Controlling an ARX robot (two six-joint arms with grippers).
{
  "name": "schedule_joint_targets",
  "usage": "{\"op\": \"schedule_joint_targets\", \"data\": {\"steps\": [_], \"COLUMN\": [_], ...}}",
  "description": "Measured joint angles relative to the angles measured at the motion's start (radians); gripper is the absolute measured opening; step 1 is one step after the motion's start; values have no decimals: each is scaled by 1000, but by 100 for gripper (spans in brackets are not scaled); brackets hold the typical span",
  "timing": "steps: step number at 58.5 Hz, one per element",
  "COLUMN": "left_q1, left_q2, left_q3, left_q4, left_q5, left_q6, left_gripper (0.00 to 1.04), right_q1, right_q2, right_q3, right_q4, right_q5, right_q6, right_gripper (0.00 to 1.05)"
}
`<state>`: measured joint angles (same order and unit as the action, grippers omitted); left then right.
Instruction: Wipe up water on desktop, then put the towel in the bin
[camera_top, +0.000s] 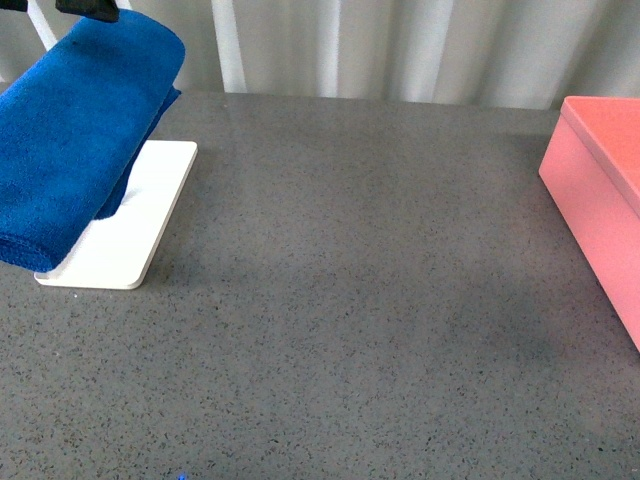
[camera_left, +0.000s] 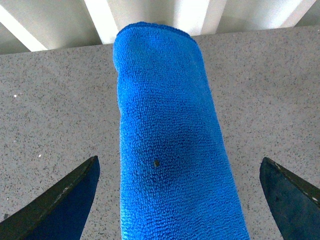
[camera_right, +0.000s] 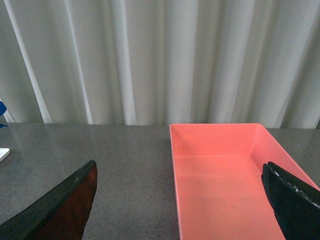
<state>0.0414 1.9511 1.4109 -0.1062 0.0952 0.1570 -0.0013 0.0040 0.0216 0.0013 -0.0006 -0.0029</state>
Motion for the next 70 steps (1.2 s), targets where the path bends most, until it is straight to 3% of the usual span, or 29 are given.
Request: {"op": "schedule_joint_targets", "data": {"steps": [52,63,70], "left_q1": [-14,-13,-8], "left_q2": [79,80,80], "left_q3": [-54,-54,-54], "left_q4": [47,47,48], "left_q5": [-51,-47,-47], "left_q6": [15,16,16], "left_gripper": [98,68,41], "right_q1": [0,0,0], "right_q2": [0,0,0], "right_q3": [0,0,0], "right_q4": [0,0,0], "right_q5": [0,0,0], "right_q6": [0,0,0], "right_gripper": [98,98,98]}}
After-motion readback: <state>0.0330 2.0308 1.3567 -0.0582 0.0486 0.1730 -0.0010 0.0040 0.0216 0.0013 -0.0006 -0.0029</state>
